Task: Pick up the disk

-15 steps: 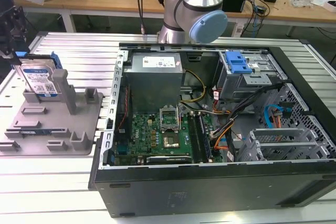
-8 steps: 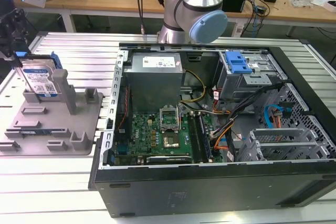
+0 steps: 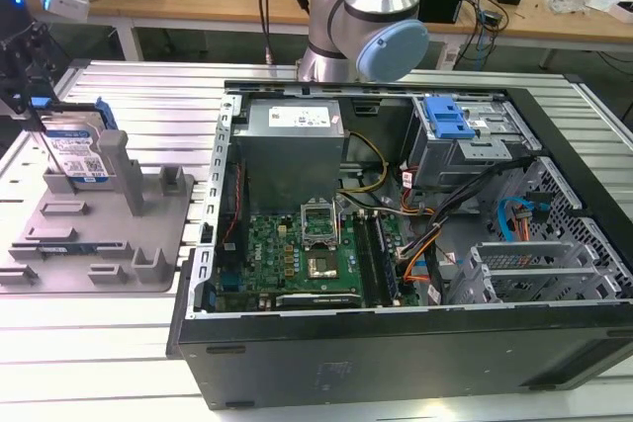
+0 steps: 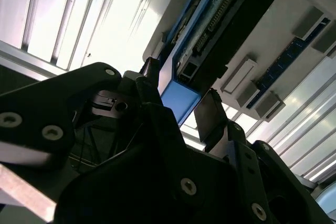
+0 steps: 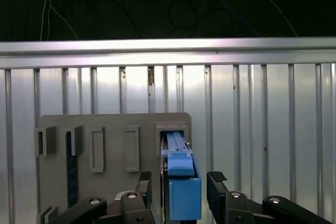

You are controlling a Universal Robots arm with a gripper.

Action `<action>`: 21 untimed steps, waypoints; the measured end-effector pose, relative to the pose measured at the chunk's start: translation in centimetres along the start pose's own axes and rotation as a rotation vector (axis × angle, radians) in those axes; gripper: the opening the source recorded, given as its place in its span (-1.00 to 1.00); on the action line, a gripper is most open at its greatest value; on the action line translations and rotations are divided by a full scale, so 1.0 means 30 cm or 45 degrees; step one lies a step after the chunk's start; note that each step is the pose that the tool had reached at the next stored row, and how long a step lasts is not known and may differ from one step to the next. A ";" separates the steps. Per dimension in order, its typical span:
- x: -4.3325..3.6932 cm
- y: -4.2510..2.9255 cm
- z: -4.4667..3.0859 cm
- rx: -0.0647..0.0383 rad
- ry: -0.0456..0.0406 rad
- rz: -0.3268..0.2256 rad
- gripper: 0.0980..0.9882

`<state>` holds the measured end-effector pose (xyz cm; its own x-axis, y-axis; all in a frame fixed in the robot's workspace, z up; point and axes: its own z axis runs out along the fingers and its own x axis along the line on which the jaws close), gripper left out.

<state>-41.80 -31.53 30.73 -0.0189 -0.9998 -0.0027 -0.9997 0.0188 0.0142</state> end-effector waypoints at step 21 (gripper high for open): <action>0.004 0.000 0.025 0.000 0.000 0.000 -0.40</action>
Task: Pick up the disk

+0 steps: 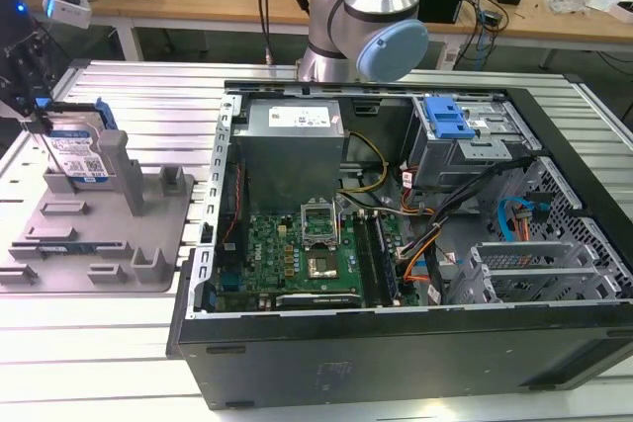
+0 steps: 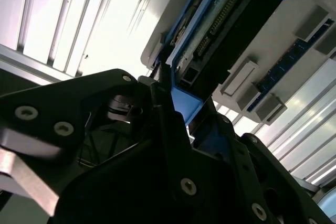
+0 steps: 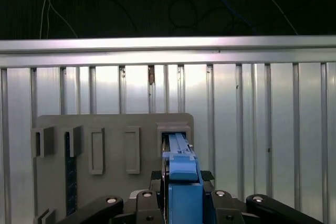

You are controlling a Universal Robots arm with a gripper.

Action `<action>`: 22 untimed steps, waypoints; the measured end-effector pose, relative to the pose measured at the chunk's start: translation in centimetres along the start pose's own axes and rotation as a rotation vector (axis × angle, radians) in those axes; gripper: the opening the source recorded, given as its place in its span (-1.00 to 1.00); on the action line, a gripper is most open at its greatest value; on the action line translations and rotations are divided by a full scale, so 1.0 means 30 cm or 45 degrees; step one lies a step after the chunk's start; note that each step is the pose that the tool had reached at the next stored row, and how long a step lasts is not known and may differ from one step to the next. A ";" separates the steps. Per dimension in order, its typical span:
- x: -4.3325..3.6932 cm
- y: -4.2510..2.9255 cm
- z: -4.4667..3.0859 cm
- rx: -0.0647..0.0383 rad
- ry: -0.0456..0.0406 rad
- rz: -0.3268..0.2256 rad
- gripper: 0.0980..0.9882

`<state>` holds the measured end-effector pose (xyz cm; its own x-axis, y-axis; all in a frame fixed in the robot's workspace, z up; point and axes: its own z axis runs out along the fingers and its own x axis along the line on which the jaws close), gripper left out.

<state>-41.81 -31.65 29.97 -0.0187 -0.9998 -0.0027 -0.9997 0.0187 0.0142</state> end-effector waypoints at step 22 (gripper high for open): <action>0.001 0.005 -0.334 0.000 0.000 0.000 -0.40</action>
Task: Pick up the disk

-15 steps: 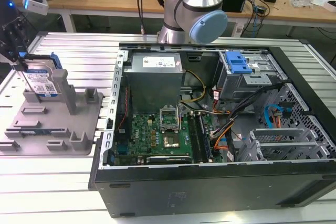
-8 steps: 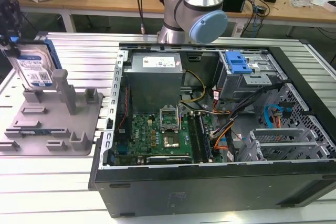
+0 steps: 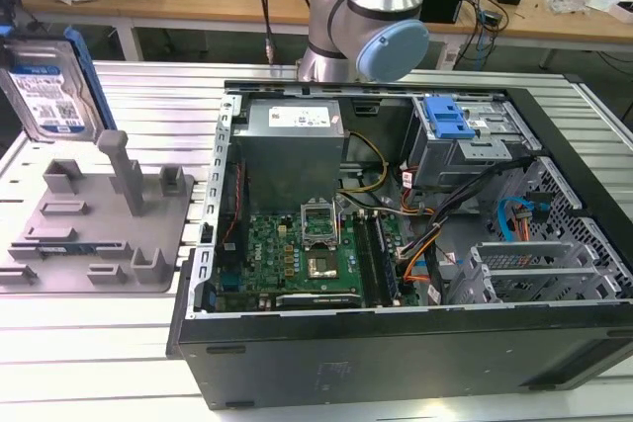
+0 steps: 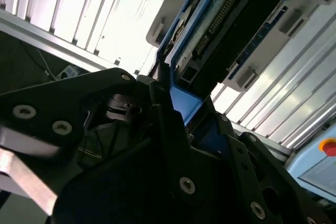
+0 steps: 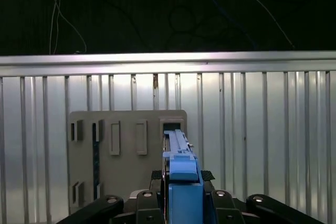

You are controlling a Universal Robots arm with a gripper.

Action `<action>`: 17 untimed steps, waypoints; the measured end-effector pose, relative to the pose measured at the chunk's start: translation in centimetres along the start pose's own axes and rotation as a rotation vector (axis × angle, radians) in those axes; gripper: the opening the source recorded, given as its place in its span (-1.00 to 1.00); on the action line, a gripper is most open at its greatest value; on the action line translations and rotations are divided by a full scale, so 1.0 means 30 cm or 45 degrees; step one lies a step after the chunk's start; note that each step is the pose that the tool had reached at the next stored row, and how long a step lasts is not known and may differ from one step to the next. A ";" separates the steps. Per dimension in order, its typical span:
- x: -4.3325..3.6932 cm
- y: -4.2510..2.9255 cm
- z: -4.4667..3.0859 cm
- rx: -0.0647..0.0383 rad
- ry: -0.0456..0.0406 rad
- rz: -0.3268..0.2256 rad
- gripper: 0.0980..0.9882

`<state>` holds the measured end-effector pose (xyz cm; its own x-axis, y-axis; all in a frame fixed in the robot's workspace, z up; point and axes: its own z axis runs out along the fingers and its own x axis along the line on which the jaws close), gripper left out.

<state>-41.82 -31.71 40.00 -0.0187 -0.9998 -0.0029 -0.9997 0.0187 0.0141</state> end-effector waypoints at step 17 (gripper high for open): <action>-0.001 0.004 -0.271 0.000 0.000 0.000 -0.40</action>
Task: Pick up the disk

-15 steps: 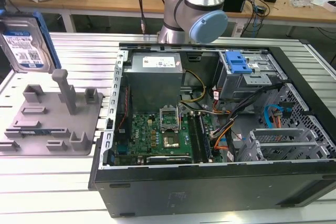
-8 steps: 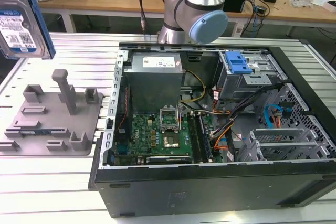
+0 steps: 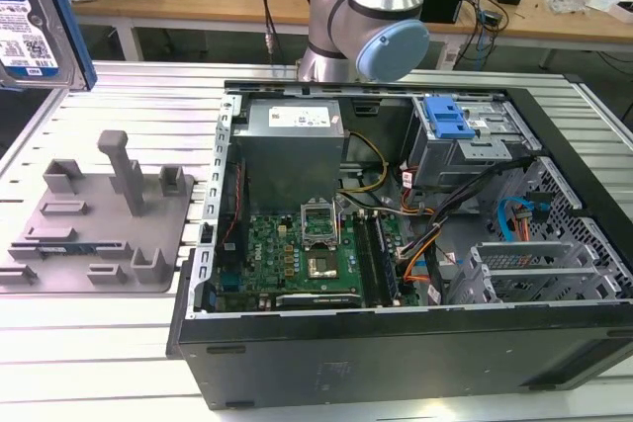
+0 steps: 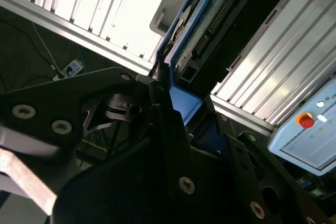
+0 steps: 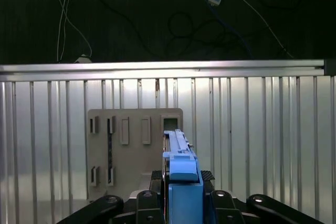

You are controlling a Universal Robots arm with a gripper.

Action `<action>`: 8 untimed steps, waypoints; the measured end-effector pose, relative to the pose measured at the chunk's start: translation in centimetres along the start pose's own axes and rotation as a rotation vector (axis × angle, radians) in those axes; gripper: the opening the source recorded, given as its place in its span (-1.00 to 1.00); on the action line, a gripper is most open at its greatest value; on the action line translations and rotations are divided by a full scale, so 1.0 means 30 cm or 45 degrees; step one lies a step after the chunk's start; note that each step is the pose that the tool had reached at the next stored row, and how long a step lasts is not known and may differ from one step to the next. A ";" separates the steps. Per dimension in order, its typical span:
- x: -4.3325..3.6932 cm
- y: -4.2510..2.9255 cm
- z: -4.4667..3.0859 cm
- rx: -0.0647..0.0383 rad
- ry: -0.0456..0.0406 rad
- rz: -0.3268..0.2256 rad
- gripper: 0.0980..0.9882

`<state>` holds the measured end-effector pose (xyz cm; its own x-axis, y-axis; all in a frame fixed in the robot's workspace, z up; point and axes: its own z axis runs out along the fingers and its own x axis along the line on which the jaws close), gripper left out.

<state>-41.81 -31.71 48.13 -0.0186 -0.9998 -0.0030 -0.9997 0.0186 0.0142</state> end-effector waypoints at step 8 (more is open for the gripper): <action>0.000 0.000 -0.001 0.000 0.000 0.000 -0.40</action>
<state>-41.82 -31.71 48.17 -0.0187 -0.9998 -0.0030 -0.9997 0.0187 0.0143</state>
